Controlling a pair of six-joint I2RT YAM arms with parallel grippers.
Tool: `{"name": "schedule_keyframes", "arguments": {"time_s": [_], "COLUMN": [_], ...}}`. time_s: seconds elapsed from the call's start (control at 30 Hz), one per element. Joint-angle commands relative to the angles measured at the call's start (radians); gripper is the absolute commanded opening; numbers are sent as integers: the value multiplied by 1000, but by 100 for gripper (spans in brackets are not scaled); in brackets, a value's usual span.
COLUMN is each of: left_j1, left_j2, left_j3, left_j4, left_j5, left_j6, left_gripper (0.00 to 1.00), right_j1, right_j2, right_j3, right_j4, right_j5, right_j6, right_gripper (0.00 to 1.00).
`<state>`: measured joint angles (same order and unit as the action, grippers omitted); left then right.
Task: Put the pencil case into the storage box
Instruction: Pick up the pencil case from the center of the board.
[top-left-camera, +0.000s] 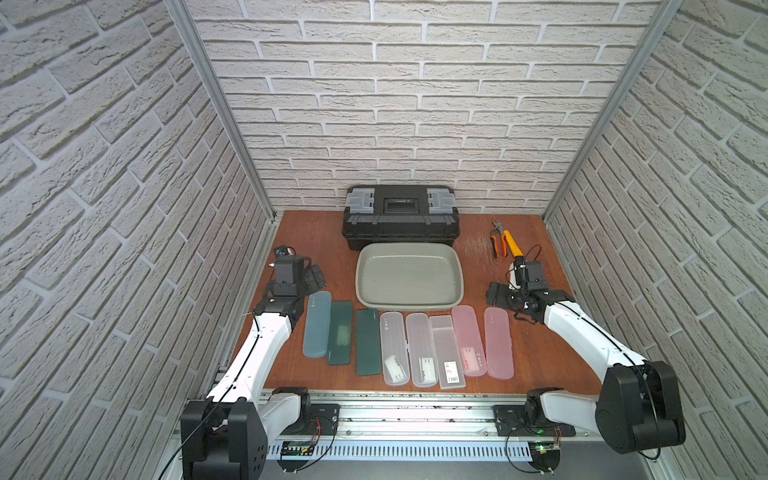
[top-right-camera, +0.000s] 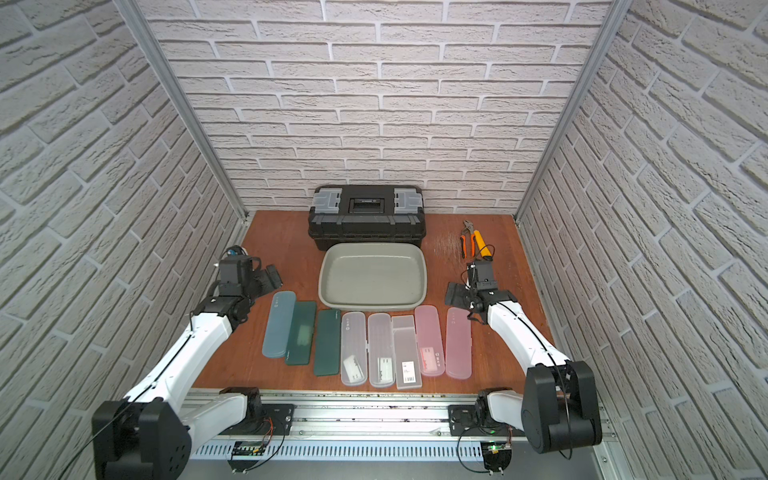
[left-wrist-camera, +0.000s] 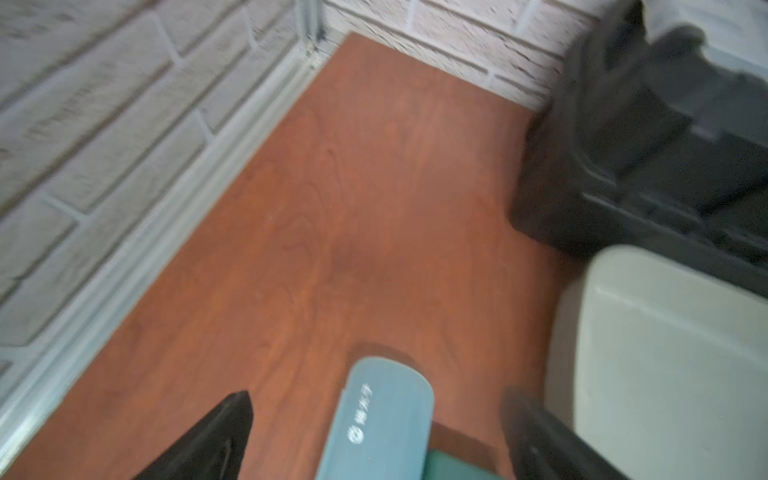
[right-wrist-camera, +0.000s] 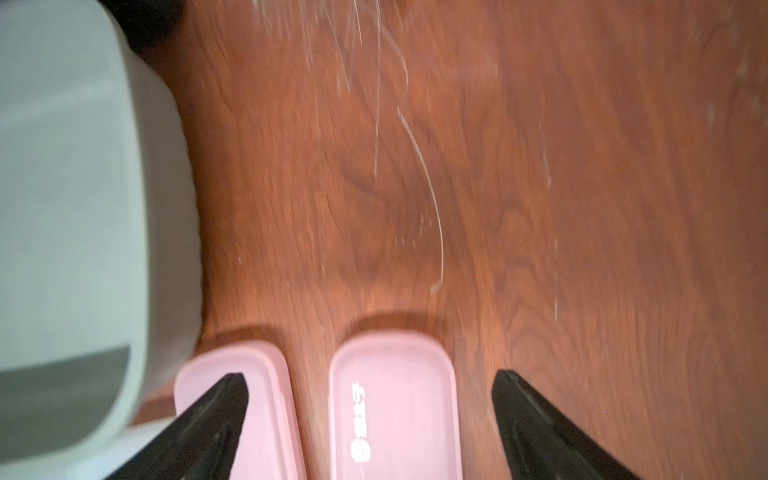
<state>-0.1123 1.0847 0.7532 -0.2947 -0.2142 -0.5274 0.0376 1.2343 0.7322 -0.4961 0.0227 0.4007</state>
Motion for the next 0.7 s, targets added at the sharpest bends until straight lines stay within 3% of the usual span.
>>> {"name": "schedule_keyframes", "arguments": {"time_s": [0.0, 0.17, 0.67], "left_j1": [-92, -201, -255], "left_j2": [10, 67, 40], "left_j3": [-8, 31, 57], "left_j4": [-45, -50, -59], "left_j5": [-7, -72, -85], "left_j6": [-70, -53, -55], "left_gripper": [98, 98, 98], "right_j1": [2, 2, 54], "right_j2": [-54, -48, 16], "right_j3": [-31, -73, -97], "right_j4": [-128, -122, -113], "right_j5": [-23, -56, -39], "right_j6": [53, 68, 79], "right_gripper": [97, 96, 99]}}
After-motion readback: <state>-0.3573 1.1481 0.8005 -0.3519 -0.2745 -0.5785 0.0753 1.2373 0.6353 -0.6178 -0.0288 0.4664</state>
